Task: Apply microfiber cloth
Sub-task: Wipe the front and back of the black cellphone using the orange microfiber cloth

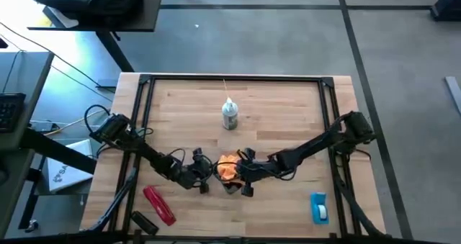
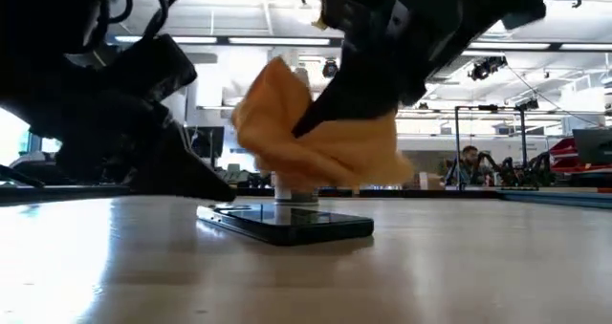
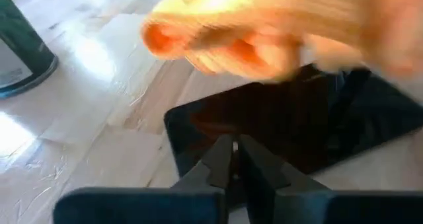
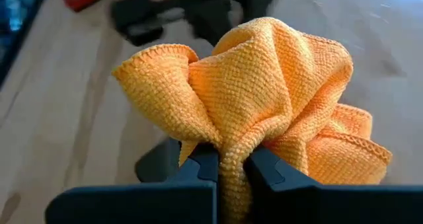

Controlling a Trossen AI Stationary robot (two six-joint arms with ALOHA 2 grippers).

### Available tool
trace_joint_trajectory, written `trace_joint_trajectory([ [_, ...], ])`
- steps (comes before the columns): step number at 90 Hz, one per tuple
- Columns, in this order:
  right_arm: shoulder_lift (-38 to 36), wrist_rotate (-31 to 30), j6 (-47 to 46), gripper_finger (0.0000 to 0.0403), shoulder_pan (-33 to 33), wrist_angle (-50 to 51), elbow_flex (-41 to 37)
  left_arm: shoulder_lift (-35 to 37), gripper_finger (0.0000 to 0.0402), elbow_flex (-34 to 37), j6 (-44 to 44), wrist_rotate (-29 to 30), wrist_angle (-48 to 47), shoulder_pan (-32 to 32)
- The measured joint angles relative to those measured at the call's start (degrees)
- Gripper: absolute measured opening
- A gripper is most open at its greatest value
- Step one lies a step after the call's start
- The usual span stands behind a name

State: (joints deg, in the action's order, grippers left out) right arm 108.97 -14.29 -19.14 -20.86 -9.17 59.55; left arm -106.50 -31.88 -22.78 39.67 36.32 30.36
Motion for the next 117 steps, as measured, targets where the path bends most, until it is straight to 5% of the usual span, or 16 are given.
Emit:
trace_joint_trajectory([
  [35, 6.96, -1.16, 6.82, 0.0003, 2.95, -10.94, 0.00, 0.15, 0.0000, -0.15, -1.71, 0.02, -3.16, -0.79],
  [50, 11.03, 4.78, 8.37, 0.0003, 3.29, -17.82, 0.11, 0.13, 0.0000, -0.11, -2.01, -0.05, -3.24, -0.94],
  [77, 9.52, 21.42, 4.17, 0.0003, 0.06, -15.03, 0.15, 0.11, 0.0000, -0.15, -1.67, -0.60, -3.72, -0.95],
  [84, 8.68, 19.29, 5.07, 0.0003, 0.07, -14.91, 0.04, 0.10, 0.0000, -0.13, -1.14, -0.50, -3.76, -0.94],
  [101, 8.31, 3.29, 11.21, 0.0003, 3.82, -16.70, 0.07, 0.07, 0.0000, -0.09, -1.16, -0.23, -3.70, -1.00],
  [117, 11.06, 9.38, 14.15, 0.0003, 6.24, -19.40, 0.11, 0.04, 0.0000, -0.04, -1.14, -0.32, -3.53, -1.00],
])
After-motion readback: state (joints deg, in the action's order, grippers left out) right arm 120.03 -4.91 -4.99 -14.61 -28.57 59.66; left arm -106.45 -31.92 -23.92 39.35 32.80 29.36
